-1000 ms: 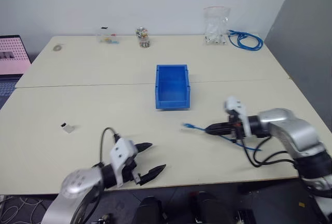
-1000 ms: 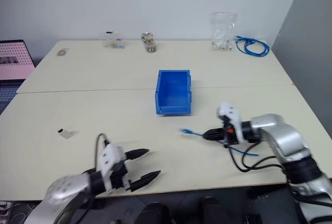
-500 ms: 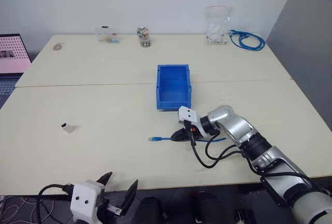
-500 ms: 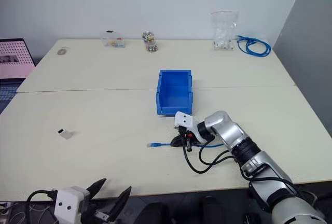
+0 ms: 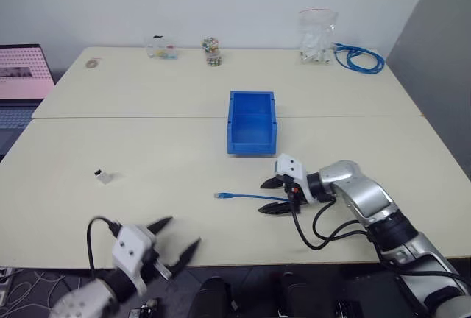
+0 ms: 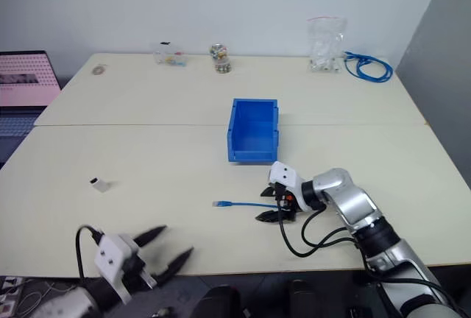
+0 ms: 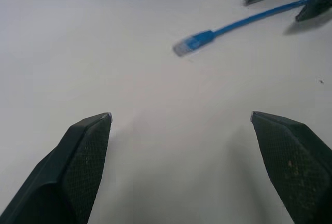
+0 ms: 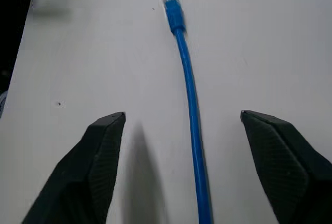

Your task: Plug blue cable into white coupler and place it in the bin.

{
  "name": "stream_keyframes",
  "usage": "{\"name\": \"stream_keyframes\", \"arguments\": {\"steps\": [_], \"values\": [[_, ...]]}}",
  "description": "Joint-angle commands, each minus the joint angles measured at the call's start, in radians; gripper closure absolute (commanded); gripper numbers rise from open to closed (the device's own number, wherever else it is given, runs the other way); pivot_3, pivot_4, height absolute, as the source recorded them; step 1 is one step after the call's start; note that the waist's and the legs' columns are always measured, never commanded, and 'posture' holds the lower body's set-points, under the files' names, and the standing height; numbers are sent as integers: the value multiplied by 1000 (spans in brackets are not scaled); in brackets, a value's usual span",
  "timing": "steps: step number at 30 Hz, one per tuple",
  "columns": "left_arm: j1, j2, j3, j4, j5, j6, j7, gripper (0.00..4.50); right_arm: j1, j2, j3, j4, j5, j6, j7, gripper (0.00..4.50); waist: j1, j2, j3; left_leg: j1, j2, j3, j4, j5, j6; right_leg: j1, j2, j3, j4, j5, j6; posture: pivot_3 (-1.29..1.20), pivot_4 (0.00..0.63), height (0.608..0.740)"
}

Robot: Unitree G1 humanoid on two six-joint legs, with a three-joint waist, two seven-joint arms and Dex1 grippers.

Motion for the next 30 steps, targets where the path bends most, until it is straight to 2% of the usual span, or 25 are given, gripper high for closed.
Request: {"name": "stream_keyframes", "arguments": {"steps": [1, 4, 10, 13, 19, 22, 30], "values": [[-225, 116, -61, 158, -26, -12, -195, 0, 86, -29, -182, -291, 143, 189, -86, 58, -4, 0, 0, 0, 2, 0, 0, 0, 0, 0, 2, 0, 0, 0, 0, 0, 150, 740], [-506, 173, -205, 375, 45, -23, -347, 0, 208, -47, -322, -467, 261, 321, -137, 58, 6, 0, 0, 1, 0, 1, 0, 0, 0, 1, 5, -1, 0, 0, 1, 0, 150, 740], [-823, 135, -406, 722, 157, -192, -578, 0, 331, -70, -388, -577, 319, 375, -241, 58, -15, 0, 0, 0, 0, 4, 0, 0, 0, 1, 6, 3, -2, 1, 2, 0, 150, 740], [-926, 101, -480, 873, 217, -297, -653, 0, 357, -57, -408, -594, 335, 382, -299, 58, -19, -1, 0, -1, 0, 4, 0, 0, 0, 0, 7, 2, -2, 1, 2, 0, 150, 740], [-1020, 64, -541, 1088, 298, -422, -698, 0, 411, -61, -434, -645, 360, 385, -379, 58, -18, 0, -1, 0, 1, 3, 0, 0, 0, 1, 9, 2, -1, 1, 2, 0, 150, 740], [-1021, 78, -535, 1106, 284, -405, -730, 413, 428, -70, -450, -659, 376, 384, -404, 0, -19, 0, -1, 1, 1, 3, 0, 0, 0, 2, 9, 2, 0, 1, 2, 0, 150, 740], [-1010, 105, -512, 1114, 282, -378, -736, 2206, 420, -91, -430, -642, 399, 357, -437, 0, -24, 0, -2, 2, 2, 2, 0, 0, 0, 2, 10, 2, 0, 1, 2, 0, 150, 740]]}}
